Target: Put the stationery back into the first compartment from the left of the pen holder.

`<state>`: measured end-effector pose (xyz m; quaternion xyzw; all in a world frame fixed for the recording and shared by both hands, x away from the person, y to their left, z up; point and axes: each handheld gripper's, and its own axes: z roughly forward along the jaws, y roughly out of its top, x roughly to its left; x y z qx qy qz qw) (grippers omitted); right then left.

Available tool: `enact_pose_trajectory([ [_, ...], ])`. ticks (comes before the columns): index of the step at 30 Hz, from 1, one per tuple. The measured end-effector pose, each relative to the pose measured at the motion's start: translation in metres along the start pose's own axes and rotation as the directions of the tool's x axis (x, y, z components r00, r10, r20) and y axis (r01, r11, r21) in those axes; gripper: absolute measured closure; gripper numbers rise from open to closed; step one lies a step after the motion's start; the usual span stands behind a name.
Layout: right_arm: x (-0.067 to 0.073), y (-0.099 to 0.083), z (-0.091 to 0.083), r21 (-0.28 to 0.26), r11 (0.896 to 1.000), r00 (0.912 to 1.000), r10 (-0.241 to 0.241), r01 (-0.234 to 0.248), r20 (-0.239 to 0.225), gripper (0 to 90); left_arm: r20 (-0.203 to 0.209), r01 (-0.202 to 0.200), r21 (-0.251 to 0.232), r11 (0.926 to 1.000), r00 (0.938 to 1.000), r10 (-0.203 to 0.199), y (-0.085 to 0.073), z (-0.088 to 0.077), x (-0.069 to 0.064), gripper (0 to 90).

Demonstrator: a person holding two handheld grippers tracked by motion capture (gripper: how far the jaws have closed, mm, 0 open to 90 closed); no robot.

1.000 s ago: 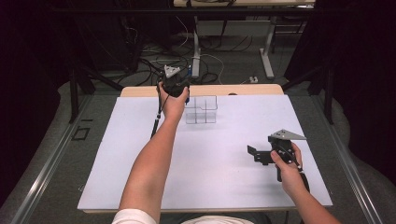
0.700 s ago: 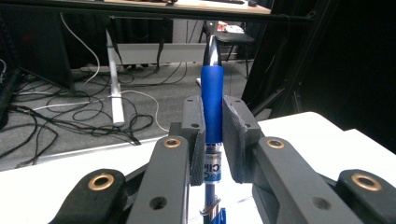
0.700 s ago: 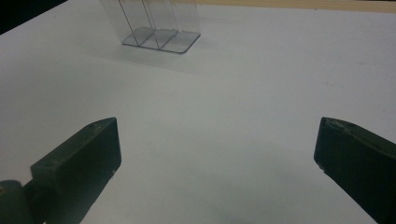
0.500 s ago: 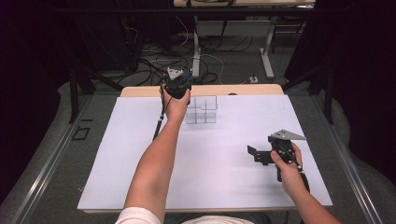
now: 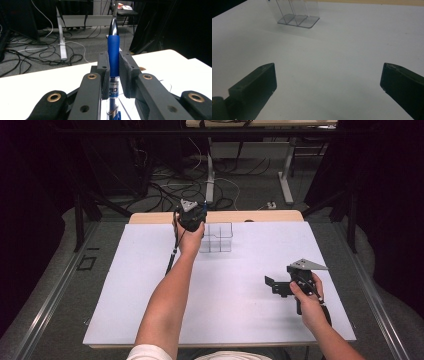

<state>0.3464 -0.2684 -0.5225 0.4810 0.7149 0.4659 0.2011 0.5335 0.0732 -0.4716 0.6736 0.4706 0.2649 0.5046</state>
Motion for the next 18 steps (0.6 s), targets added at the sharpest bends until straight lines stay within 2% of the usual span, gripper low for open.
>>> enact_pose_trajectory([
  [11,-0.001,0.0,0.001,0.0,1.0,1.0,-0.006,0.006,0.003,0.0,-0.001,0.01,0.021,0.9997,0.9999,-0.01,-0.002,-0.001,0.002,79.3],
  [13,-0.001,0.0,0.001,0.003,1.0,1.0,-0.007,0.007,0.002,0.0,0.0,0.016,0.027,0.9995,0.9999,-0.016,-0.002,-0.003,0.002,76.0],
  [15,-0.001,0.0,0.001,0.004,1.0,0.9999,-0.01,0.01,0.003,0.0,0.018,0.023,0.028,0.9993,0.9996,-0.023,-0.001,-0.006,0.002,71.4],
  [18,-0.001,0.0,0.001,0.006,1.0,0.9999,-0.008,0.008,0.006,0.0,0.033,0.004,0.03,0.9996,0.9994,-0.005,0.001,-0.01,0.001,64.9],
])
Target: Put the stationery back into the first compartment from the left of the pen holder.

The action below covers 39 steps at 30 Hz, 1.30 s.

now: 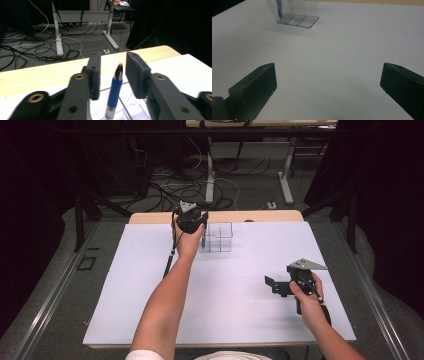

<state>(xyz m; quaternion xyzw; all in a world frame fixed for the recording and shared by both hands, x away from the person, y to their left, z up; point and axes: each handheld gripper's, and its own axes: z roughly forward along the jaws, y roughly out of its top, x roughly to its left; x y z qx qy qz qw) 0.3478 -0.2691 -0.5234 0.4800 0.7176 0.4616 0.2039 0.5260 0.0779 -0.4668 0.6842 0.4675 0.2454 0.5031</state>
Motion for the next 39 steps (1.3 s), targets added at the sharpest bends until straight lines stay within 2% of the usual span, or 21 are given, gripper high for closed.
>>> enact_pose_trajectory([
  [3,0.0,0.0,0.0,-0.002,1.0,1.0,-0.006,0.006,0.002,0.0,0.007,-0.005,-0.018,0.9998,1.0,0.005,0.001,-0.005,-0.001,58.1],
  [8,0.0,0.0,0.001,0.001,1.0,0.9999,-0.009,0.009,0.005,0.0,-0.005,-0.031,-0.044,0.9986,0.9995,0.03,0.004,-0.016,0.0,48.0],
  [11,0.0,0.0,0.001,0.004,1.0,0.9999,-0.005,0.005,0.009,0.0,-0.016,-0.047,-0.077,0.9959,0.9988,0.045,0.007,-0.022,0.002,42.3],
  [15,0.001,0.0,0.001,0.004,1.0,0.9999,-0.007,0.007,0.009,0.0,-0.027,-0.042,-0.108,0.9932,0.9989,0.04,0.012,-0.033,0.005,39.0],
  [24,0.002,0.001,0.001,0.005,1.0,0.9999,-0.013,0.013,0.005,0.0,-0.042,-0.076,-0.143,0.9868,0.9966,0.071,0.022,-0.059,0.005,36.7],
  [27,0.002,0.001,0.001,0.005,1.0,0.9999,-0.014,0.014,0.004,0.0,-0.05,-0.11,-0.137,0.9845,0.9934,0.104,0.024,-0.068,0.003,35.5],
  [29,0.002,0.0,0.002,0.009,1.0,0.9998,-0.019,0.019,0.006,0.0,-0.059,-0.146,-0.124,0.9815,0.9885,0.139,0.026,-0.075,0.003,35.4],
  [30,0.002,0.0,0.003,0.008,1.0,0.9998,-0.018,0.018,0.008,0.0,-0.06,-0.145,-0.126,0.9814,0.9886,0.138,0.027,-0.079,0.002,35.5],
  [32,0.003,0.0,0.002,0.01,1.0,0.9998,-0.018,0.018,0.005,0.0,-0.047,-0.156,-0.118,0.9807,0.9873,0.152,0.028,-0.087,0.004,35.4],
  [35,0.004,0.0,0.003,0.009,1.0,0.9998,-0.017,0.017,0.005,0.0,-0.005,-0.137,-0.084,0.987,0.9906,0.137,0.027,-0.098,0.006,33.4],
  [37,0.004,0.0,0.003,0.008,1.0,0.9998,-0.018,0.018,0.006,0.0,0.025,-0.113,-0.078,0.9905,0.993,0.115,0.025,-0.105,0.007,33.6],
  [39,0.004,0.0,0.003,0.008,1.0,0.9997,-0.022,0.022,0.009,0.0,0.04,-0.113,-0.066,0.9914,0.9924,0.116,0.022,-0.113,0.008,32.3],
])
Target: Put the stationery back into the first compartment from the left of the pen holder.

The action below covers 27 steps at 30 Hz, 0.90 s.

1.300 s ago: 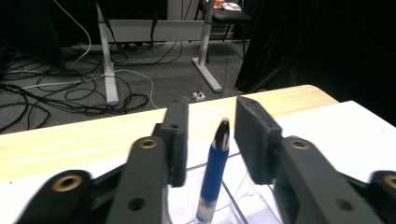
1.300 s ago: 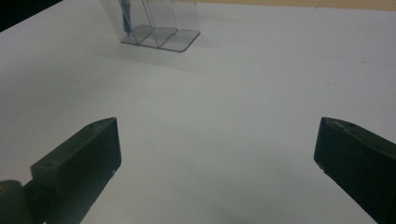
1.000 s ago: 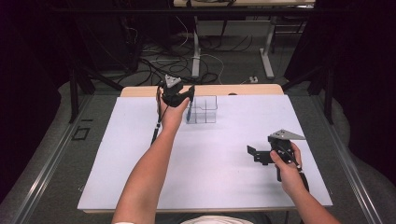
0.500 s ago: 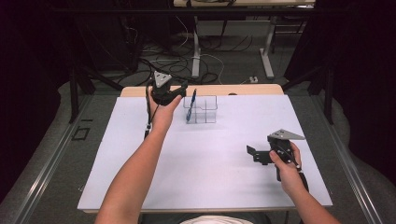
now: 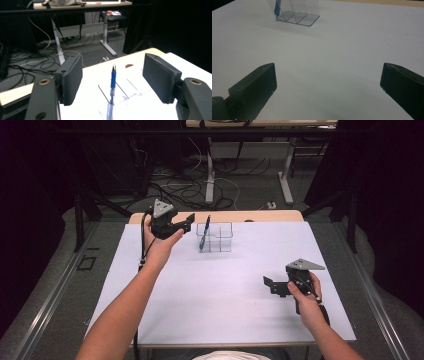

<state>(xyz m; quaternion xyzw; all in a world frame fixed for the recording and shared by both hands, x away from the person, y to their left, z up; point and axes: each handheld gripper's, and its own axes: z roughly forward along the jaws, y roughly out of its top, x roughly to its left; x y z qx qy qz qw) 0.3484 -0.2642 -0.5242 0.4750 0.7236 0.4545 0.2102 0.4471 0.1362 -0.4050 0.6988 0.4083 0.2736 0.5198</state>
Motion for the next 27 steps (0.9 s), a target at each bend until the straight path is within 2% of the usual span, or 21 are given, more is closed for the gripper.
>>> enact_pose_trajectory([
  [6,0.001,0.0,0.0,0.008,1.0,1.0,-0.002,0.002,0.002,0.0,0.032,0.01,0.046,0.9989,0.9994,-0.012,-0.007,-0.019,0.0,18.0],
  [9,0.001,0.0,0.001,0.005,1.0,1.0,-0.007,0.007,-0.001,0.0,0.046,0.019,0.059,0.9981,0.9987,-0.022,-0.014,-0.028,-0.001,15.7],
  [12,0.001,0.0,0.0,0.005,1.0,1.0,-0.006,0.006,0.0,0.0,0.061,0.021,0.082,0.9964,0.9978,-0.026,-0.022,-0.035,-0.002,12.9],
  [15,0.001,0.001,0.0,0.004,1.0,1.0,-0.006,0.006,0.002,0.0,0.07,0.045,0.101,0.9938,0.9961,-0.053,-0.033,-0.043,-0.002,3.8],
  [17,0.001,0.001,0.0,0.004,1.0,1.0,-0.005,0.005,0.004,0.0,0.067,0.047,0.11,0.9928,0.9962,-0.054,-0.041,-0.047,-0.002,1.2],
  [22,0.001,0.001,0.0,0.003,1.0,1.0,-0.006,0.006,0.003,0.0,0.068,0.022,0.133,0.9909,0.9972,-0.032,-0.065,-0.058,0.0,0.2],
  [27,0.001,0.0,0.001,0.006,1.0,0.9999,-0.01,0.01,0.009,0.0,0.06,0.055,0.133,0.9896,0.9962,-0.063,-0.083,-0.067,0.003,0.2],
])
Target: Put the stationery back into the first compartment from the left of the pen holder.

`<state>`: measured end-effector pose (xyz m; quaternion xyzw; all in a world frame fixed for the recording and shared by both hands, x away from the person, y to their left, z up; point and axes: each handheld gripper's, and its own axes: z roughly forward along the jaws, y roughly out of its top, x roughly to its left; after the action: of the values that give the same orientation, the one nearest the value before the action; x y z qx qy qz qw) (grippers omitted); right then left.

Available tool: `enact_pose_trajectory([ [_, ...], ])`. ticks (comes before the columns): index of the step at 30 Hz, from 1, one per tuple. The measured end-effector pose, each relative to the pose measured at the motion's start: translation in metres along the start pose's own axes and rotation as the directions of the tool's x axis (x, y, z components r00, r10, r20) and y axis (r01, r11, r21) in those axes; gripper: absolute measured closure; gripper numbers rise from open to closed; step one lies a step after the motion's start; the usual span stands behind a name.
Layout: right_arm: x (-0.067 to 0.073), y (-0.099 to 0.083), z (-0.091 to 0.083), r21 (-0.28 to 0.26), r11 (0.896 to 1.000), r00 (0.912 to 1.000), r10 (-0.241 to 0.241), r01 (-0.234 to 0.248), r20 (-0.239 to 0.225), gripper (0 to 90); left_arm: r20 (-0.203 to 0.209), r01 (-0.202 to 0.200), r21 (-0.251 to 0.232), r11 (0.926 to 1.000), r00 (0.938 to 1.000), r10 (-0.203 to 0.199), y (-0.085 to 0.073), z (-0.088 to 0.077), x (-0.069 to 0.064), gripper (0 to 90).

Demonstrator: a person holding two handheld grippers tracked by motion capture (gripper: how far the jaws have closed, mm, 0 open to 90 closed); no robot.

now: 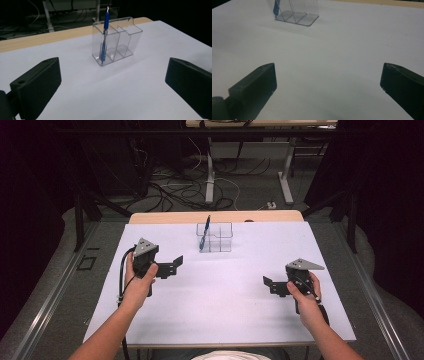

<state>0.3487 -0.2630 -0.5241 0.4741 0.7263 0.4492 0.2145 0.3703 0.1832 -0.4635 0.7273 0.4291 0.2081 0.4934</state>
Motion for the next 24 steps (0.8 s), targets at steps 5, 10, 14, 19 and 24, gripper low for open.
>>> enact_pose_trajectory([
  [5,0.0,0.0,0.0,0.002,1.0,1.0,0.008,-0.008,0.003,0.0,0.005,-0.001,-0.003,1.0,1.0,0.001,-0.02,-0.008,0.0,0.2],
  [10,0.0,0.0,0.0,0.001,1.0,1.0,0.003,-0.003,0.002,0.0,-0.01,-0.035,0.01,0.9994,0.9994,0.035,-0.037,-0.014,0.001,0.2],
  [14,0.0,-0.001,0.001,0.003,1.0,1.0,0.004,-0.004,0.002,0.0,-0.017,-0.015,0.018,0.9997,0.9997,0.016,-0.044,-0.017,0.005,0.2],
  [19,0.0,0.0,0.001,0.002,1.0,1.0,0.005,-0.005,-0.002,0.0,-0.009,0.048,0.009,0.9988,0.9988,-0.048,-0.053,-0.018,0.009,0.2],
  [24,0.0,-0.001,0.0,0.001,1.0,1.0,0.003,-0.003,-0.002,0.0,-0.031,0.051,0.005,0.9987,0.9982,-0.051,-0.057,-0.019,0.013,0.2],
])
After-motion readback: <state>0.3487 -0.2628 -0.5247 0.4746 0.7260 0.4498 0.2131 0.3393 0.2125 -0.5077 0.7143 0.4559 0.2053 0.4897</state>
